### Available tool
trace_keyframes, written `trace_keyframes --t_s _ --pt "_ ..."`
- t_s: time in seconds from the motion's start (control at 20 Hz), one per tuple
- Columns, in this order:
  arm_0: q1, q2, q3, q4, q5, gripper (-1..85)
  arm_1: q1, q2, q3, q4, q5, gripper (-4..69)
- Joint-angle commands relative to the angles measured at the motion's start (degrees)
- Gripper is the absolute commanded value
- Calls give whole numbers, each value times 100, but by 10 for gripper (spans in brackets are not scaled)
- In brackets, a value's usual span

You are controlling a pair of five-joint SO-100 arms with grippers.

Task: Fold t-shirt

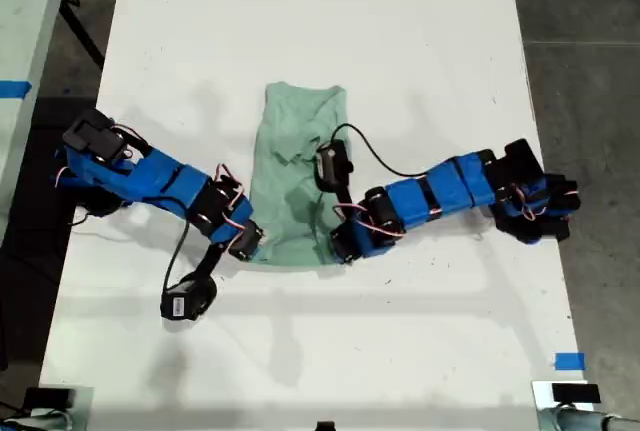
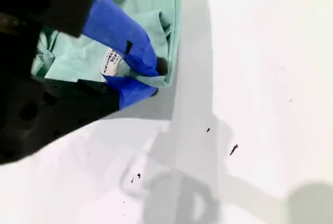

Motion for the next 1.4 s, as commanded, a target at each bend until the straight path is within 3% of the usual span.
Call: trace_keyframes --t_s 0.0,0.2,0.45,0.8,1.25,1.3,1.35 --pt "123 229 -861 659 149 0 9 756 -598 299 -62 -7" --pt "-536 756 -1222 1397 642 0 712 1222 -615 642 -448 -7" --pt "-2602 976 -1213 2021 2232 0 2065 1301 -615 888 -1512 -7" --pt "-4605 237 -1512 1846 3401 0 3639 747 -606 141 -3006 -8" --pt "-5476 -993 -1811 984 3771 0 4447 18 -615 -492 -3674 -10" --pt "-5528 -1020 -1846 984 3779 17 4535 0 -642 -483 -3683 -8" --pt "-5563 -958 -1907 1046 3814 121 4632 9 -694 -404 -3665 64"
